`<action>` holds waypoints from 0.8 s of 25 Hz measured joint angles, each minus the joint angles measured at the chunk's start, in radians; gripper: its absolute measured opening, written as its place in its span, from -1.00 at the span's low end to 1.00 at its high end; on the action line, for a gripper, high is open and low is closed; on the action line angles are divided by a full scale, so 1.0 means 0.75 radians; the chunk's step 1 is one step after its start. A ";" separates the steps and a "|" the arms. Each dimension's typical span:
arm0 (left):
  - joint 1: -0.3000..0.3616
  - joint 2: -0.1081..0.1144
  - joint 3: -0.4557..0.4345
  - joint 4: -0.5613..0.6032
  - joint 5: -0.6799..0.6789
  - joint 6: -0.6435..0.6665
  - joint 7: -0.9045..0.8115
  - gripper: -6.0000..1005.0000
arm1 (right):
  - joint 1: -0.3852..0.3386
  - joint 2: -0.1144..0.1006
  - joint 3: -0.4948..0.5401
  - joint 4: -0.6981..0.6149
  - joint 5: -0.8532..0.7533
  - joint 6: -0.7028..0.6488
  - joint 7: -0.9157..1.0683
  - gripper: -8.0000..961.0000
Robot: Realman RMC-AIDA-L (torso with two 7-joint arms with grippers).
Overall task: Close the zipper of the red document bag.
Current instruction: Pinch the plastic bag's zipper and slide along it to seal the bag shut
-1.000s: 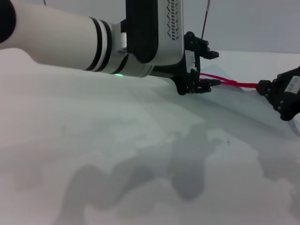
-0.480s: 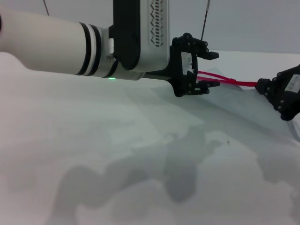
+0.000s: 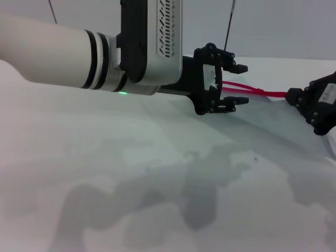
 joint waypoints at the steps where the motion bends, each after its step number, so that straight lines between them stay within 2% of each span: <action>1: -0.002 0.000 0.000 -0.010 -0.005 0.000 0.001 0.08 | 0.000 0.000 0.000 0.000 0.000 0.000 0.000 -0.95; 20: -0.014 -0.003 -0.022 -0.064 -0.053 -0.022 0.069 0.08 | -0.022 0.002 -0.015 -0.072 0.036 -0.047 -0.032 -0.95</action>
